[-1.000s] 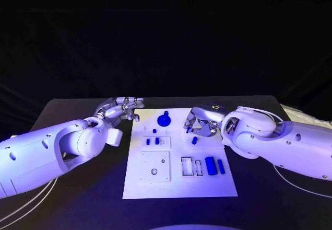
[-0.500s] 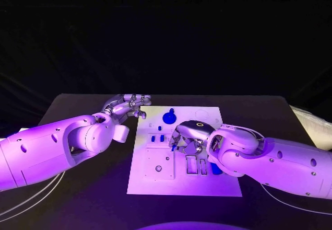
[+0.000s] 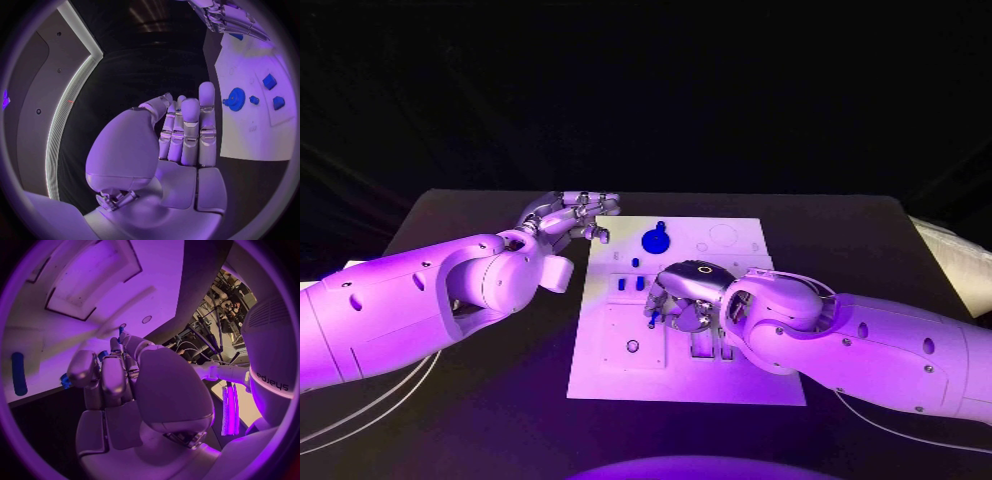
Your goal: Assemble the parts on the task board
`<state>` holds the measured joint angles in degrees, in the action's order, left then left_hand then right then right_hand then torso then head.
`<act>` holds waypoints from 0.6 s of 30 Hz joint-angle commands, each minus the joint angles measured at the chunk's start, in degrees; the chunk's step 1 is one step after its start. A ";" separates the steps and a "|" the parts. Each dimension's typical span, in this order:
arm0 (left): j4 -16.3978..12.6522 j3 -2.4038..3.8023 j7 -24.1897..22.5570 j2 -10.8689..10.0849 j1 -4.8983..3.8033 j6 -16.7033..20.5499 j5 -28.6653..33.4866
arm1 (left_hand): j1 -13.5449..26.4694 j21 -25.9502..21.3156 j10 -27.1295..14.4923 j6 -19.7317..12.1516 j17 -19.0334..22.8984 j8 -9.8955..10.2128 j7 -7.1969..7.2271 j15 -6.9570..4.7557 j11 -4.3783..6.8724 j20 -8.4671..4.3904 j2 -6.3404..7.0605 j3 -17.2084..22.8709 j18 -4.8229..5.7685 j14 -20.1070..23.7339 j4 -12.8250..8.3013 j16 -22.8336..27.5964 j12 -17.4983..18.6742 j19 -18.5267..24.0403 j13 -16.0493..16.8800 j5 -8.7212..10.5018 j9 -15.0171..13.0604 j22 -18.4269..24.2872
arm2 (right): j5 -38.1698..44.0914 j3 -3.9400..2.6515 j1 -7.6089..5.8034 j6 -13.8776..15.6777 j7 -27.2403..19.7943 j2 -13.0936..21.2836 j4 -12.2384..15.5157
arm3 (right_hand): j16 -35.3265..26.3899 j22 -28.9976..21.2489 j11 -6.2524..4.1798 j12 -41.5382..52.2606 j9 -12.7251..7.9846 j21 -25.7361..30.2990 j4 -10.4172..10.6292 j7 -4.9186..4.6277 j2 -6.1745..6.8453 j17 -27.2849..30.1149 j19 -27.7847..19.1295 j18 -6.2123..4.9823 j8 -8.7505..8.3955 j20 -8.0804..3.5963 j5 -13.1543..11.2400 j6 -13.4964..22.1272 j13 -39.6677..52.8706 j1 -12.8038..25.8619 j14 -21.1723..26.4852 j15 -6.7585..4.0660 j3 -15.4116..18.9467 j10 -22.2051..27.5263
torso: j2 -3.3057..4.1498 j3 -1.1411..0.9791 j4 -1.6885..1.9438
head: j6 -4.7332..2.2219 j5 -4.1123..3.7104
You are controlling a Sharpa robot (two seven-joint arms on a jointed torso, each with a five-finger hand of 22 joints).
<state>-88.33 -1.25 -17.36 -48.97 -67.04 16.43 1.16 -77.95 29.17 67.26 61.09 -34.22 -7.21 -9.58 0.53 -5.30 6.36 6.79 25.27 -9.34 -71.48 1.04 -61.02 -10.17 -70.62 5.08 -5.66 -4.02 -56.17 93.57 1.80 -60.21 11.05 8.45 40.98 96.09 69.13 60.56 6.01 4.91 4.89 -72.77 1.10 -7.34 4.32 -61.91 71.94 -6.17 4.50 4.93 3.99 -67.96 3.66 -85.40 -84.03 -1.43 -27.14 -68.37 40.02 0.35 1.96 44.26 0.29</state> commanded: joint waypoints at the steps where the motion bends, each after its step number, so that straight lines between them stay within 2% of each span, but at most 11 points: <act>1: -0.05 0.03 -0.11 0.15 0.06 -0.80 -0.20 | -0.59 -0.29 -0.41 -0.32 0.09 -0.19 0.02 -0.03 0.04 -0.09 -0.08 -0.04 -1.12 0.41 -0.26 0.24 -0.28 0.03 0.07 -0.24 0.09 0.09 | 1.65 0.02 0.10 -1.35 -0.63 -0.23 -0.23 | 0.18 -0.01 -2.18 0.32 0.06 -0.25 0.03 -0.31 -0.06 0.07 0.04 -0.25 -0.30 0.20 0.24 0.06 0.06 0.47 -1.48 0.54 -0.36 -2.37 | -0.04 -0.02 -0.05 | 0.12 0.05; 18: 0.03 0.03 0.15 0.11 0.15 -0.98 -0.20 | -0.59 -0.29 -0.41 -0.32 0.09 -0.19 0.02 -0.03 0.04 -0.09 -0.08 -0.04 -1.12 0.41 -0.26 0.24 -0.28 0.03 0.07 -0.24 0.09 0.09 | 3.91 0.11 0.14 -4.47 0.22 -0.73 -0.42 | 0.22 -0.05 -2.12 0.24 0.08 -0.24 -0.09 -0.37 0.03 0.06 0.01 -0.26 -0.31 0.24 0.20 0.09 0.07 0.87 -1.48 0.60 -0.45 -2.33 | -0.03 -0.01 0.01 | 0.55 0.17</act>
<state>-88.24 -1.25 -17.13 -48.94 -66.90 16.37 1.16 -77.95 29.17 67.27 61.09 -34.18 -7.21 -9.58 0.53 -5.29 6.36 6.79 25.23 -9.34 -71.48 1.00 -60.96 -10.17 -70.62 5.08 -5.66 -4.03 -56.13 95.80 1.87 -60.17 9.11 8.33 40.34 95.72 69.13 60.54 6.00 5.05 4.90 -72.77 0.93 -7.33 4.48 -61.92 71.94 -6.17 4.49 4.93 3.96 -67.95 3.66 -84.81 -83.82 -1.22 -27.30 -68.36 39.98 0.33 1.96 44.77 0.44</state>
